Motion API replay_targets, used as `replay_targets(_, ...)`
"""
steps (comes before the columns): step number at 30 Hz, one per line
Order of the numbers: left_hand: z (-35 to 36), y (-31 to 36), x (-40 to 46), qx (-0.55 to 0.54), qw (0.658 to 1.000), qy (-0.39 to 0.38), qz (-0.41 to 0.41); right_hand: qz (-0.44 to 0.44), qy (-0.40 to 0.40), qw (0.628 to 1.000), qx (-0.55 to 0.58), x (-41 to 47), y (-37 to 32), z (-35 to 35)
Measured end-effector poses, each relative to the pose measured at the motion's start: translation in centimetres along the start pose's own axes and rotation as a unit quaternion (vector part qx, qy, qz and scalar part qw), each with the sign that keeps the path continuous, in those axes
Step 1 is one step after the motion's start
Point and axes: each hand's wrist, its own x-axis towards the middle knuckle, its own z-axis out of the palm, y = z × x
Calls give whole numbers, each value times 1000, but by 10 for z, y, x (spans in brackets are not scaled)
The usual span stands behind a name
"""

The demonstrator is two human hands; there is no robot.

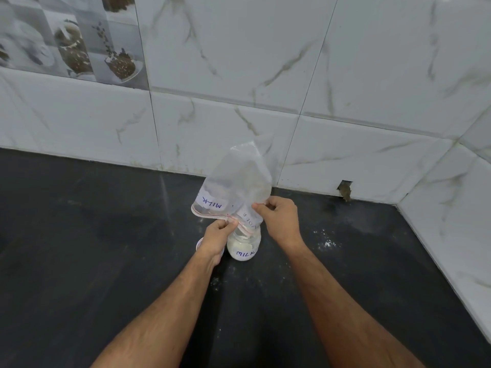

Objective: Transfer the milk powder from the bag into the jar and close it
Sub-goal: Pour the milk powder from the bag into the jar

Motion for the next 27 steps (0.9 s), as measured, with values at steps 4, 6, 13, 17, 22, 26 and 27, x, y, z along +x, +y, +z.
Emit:
replay_targets(4,0,0,2,11,1000,11,16,39,32,998,41,6,6,-3)
replay_targets(6,0,1,2,24,999,22,24,51,25,997,45,6,8,-2)
replay_targets(13,2,3,2,54,997,34,50,64,21,995,77,8,9,3)
replay_targets(17,1,1,6,75,995,38,62,67,59,994,57,8,11,0)
replay_targets(22,0,-3,7,113,989,21,96,74,39,995,48,3,11,1)
replay_targets(26,-2,3,0,139,980,24,137,101,63,990,80,6,26,-3)
replay_targets(27,-1,3,-2,152,978,21,145,108,60,989,82,4,29,-3)
